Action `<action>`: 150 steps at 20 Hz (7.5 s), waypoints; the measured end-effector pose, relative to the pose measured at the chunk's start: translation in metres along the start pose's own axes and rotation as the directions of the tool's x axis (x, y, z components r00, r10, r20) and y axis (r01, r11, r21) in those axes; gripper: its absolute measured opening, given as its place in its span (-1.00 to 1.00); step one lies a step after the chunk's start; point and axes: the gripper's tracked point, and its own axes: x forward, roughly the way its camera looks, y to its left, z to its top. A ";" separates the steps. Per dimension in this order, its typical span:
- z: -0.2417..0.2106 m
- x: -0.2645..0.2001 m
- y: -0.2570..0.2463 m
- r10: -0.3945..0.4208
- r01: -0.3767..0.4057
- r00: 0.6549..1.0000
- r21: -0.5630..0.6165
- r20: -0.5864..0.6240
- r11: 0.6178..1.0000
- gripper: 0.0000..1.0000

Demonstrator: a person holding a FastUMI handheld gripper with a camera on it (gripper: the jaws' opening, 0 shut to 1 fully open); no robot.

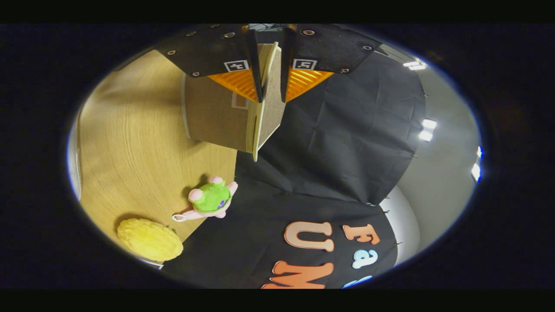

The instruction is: Open the storage box then place both shoes into the box .Put the left shoe in first, then the right shoe, with the right side of both shoes facing outward in a uniform manner.

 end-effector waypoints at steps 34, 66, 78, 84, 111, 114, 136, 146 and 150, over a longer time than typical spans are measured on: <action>-0.138 0.176 0.200 -0.009 -0.032 0.983 -0.219 -0.183 0.975 0.45; 0.041 -0.210 -0.168 -0.781 0.783 0.584 -0.407 0.221 0.470 0.70; 0.040 -0.184 -0.220 -0.692 0.692 0.720 -0.108 0.049 0.713 -0.35; 0.043 -0.186 -0.214 -0.734 0.739 0.672 -0.145 0.096 0.658 -0.81; -0.004 0.041 0.063 -0.441 0.415 0.896 -0.445 0.049 0.793 -0.83; -0.022 0.065 0.055 -0.465 0.418 0.885 -0.474 0.021 0.775 -0.83; -0.046 0.081 0.043 -0.688 0.585 0.719 -0.618 0.097 0.525 -0.84; -0.030 0.043 0.096 -0.571 0.553 0.805 -0.549 0.158 0.627 -0.22; -0.003 -0.014 0.094 -0.558 0.591 0.792 -0.541 0.248 0.598 0.17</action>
